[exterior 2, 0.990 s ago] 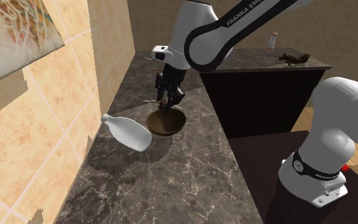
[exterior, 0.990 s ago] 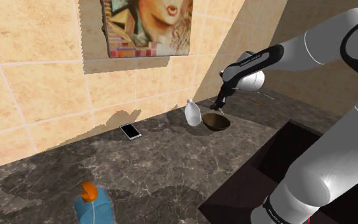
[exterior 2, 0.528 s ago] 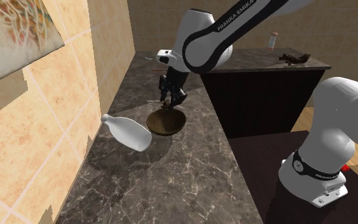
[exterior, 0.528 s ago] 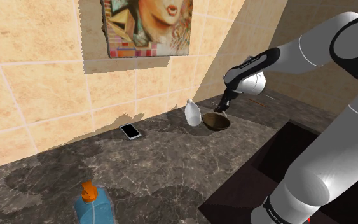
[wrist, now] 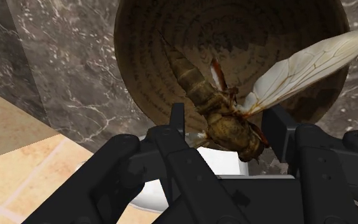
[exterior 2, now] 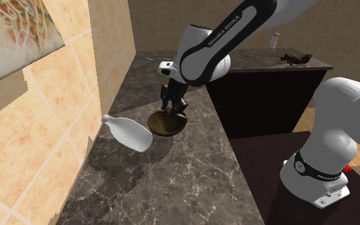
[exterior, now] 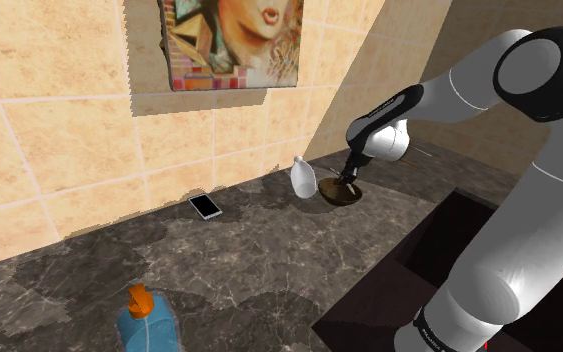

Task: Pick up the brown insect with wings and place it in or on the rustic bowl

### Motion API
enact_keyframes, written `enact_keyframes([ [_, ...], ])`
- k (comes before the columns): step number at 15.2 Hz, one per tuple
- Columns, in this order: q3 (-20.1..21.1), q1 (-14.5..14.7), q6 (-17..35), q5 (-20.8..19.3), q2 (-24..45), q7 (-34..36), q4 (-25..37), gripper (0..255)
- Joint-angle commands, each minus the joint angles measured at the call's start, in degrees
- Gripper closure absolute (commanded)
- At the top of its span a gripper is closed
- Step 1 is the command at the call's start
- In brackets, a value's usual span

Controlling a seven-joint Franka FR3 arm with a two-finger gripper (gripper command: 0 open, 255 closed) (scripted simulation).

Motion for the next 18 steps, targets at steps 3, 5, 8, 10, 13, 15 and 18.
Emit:
enact_keyframes([
  [3, 0.6, 0.0, 2.5, 4.2, 2.6, -3.3, -0.3, 255],
  [5, 0.6, 0.0, 2.5, 4.2, 2.6, -3.3, -0.3, 255],
  [8, 0.6, 0.0, 2.5, 4.2, 2.6, -3.3, -0.3, 255],
  [10, 0.6, 0.0, 2.5, 4.2, 2.6, -3.3, -0.3, 255],
  [13, 0.6, 0.0, 2.5, 4.2, 2.6, -3.3, -0.3, 0],
  [15, 0.6, 0.0, 2.5, 4.2, 2.6, -3.3, -0.3, 0],
  [18, -0.6, 0.1, -0.4, -1.9, -2.1, 1.1, -1.5, 0],
])
